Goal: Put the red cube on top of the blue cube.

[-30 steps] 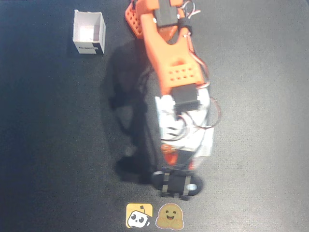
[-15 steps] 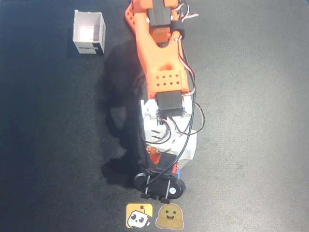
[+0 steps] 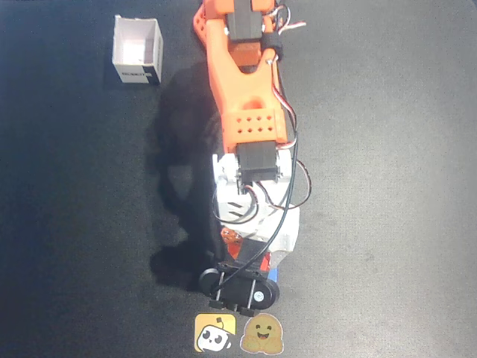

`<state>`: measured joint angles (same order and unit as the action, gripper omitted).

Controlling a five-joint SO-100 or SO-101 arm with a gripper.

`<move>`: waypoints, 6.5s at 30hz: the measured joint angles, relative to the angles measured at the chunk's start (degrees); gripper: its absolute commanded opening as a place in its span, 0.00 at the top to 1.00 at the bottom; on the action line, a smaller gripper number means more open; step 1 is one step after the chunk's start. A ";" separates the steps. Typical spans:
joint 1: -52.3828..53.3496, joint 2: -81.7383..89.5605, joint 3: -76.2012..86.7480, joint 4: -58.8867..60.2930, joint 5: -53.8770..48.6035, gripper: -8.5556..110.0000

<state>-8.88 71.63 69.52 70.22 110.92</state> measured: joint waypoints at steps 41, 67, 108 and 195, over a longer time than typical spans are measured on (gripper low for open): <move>-1.76 -5.98 3.96 -4.57 -2.46 0.88; -2.11 -6.59 4.39 -5.27 -8.44 0.88; -2.11 -7.82 4.39 -5.98 -8.26 0.78; -1.14 102.74 89.30 0.62 -24.17 0.93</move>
<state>-10.02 174.38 158.82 70.84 86.75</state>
